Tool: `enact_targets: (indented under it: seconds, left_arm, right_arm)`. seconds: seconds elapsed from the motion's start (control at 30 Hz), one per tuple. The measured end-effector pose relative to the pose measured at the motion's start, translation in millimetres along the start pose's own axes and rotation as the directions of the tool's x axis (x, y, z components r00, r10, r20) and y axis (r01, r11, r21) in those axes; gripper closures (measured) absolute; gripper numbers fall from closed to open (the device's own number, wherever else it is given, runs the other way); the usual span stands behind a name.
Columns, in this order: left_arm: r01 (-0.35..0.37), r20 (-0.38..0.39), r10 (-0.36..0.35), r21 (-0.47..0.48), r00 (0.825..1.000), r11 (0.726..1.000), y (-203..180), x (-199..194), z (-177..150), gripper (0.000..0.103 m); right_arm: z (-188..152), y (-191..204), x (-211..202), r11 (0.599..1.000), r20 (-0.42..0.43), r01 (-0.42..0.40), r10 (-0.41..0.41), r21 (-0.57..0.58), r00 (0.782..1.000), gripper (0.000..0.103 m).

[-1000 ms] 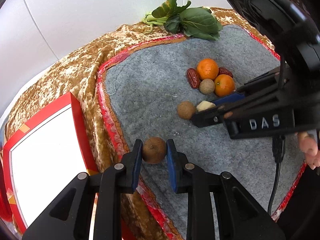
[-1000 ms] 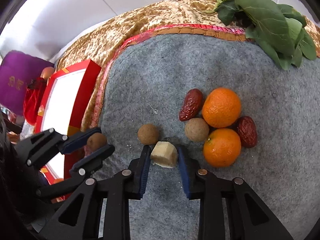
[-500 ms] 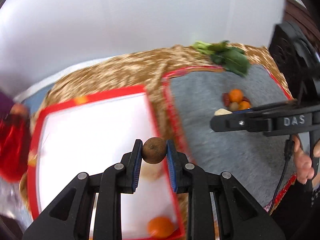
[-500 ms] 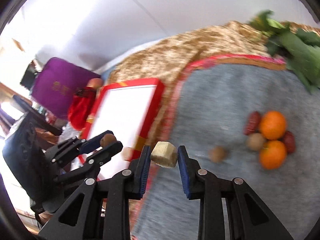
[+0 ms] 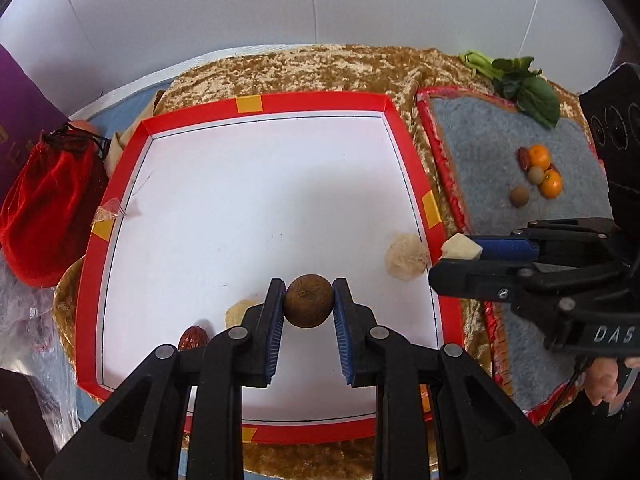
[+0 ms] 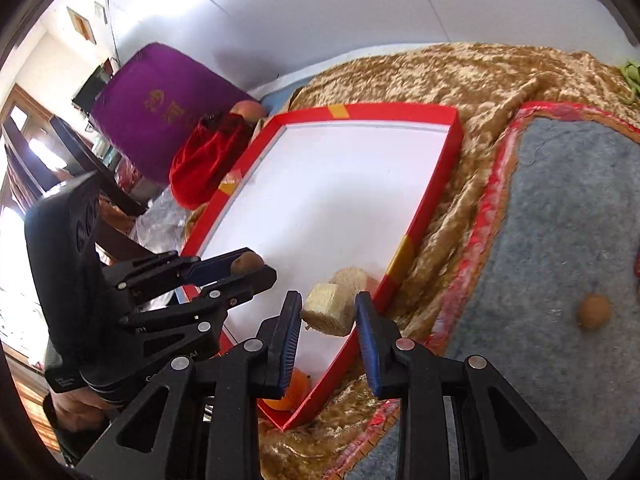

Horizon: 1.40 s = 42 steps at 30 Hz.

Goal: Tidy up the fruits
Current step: 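Carry the longan and pale chunk with both tools over the white tray, then open the right tool to drop the pale chunk while the left tool drops the longan, then move both open tools back over the fruit pile on the mat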

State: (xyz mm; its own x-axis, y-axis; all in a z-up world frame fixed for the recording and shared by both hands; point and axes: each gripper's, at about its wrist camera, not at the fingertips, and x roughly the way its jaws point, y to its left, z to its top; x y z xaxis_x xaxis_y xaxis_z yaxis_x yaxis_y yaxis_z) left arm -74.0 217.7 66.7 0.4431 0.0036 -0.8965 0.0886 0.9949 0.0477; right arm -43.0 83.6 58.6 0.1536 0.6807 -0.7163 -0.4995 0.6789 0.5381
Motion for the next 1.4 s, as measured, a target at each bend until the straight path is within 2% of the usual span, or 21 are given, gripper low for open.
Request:
enact_targets:
  seconds: [0.47, 0.6, 0.67, 0.73, 0.8, 0.87, 0.93, 1.07, 1.17, 1.27, 1.4]
  left_arm:
    - [-0.056, -0.035, 0.056, 0.014, 0.998, 0.998, 6, 8, -3, 0.082]
    - [-0.079, -0.034, 0.079, 0.001, 0.996, 0.997, 11, 8, -2, 0.082]
    - [-0.094, -0.031, 0.094, -0.014, 0.995, 0.995, 14, 7, -1, 0.078]
    - [-0.119, -0.018, 0.119, -0.031, 0.993, 0.992, 17, 6, 1, 0.069]
    - [-0.15, 0.026, 0.151, -0.036, 0.988, 0.988, 14, 1, 6, 0.067]
    - [-0.145, 0.079, 0.147, -0.033, 0.986, 0.989, 7, -7, 11, 0.062]
    - [-0.126, 0.15, 0.128, -0.023, 0.98, 0.992, -7, -16, 18, 0.05]
    - [-0.073, 0.238, 0.057, 0.062, 0.97, 0.995, -46, -26, 30, 0.044]
    - [-0.024, 0.219, -0.013, 0.166, 0.976, 0.986, -85, -16, 38, 0.043]
    - [-0.007, 0.19, -0.051, 0.291, 0.98, 0.957, -128, -1, 42, 0.043]
    - [-0.01, 0.182, -0.067, 0.393, 0.981, 0.919, -167, 11, 44, 0.043]
  right_arm:
    - [-12, 17, 15, 0.994, -0.001, 0.03, -0.031, -0.107, 1.0, 0.072]
    - [-13, 24, 11, 0.992, 0.02, 0.007, -0.005, -0.124, 1.0, 0.072]
    - [-11, 25, 4, 0.993, 0.037, -0.009, 0.014, -0.122, 0.999, 0.071]
    - [-9, 24, -6, 0.994, 0.061, -0.02, 0.026, -0.106, 0.998, 0.071]
    - [-4, 19, -16, 0.996, 0.081, -0.016, 0.023, -0.084, 0.996, 0.069]
    - [0, 9, -30, 0.999, 0.101, 0.016, -0.01, -0.052, 0.995, 0.069]
    - [4, -4, -45, 0.999, 0.106, 0.03, -0.028, -0.013, 0.994, 0.069]
    - [8, -54, -82, 0.99, 0.078, 0.073, -0.083, 0.123, 0.993, 0.069]
    - [7, -104, -103, 0.956, 0.043, 0.103, -0.119, 0.274, 0.992, 0.068]
    - [-1, -142, -118, 0.922, -0.003, 0.147, -0.156, 0.358, 0.988, 0.068]
    - [-9, -170, -134, 0.894, -0.005, 0.143, -0.156, 0.425, 0.988, 0.068]
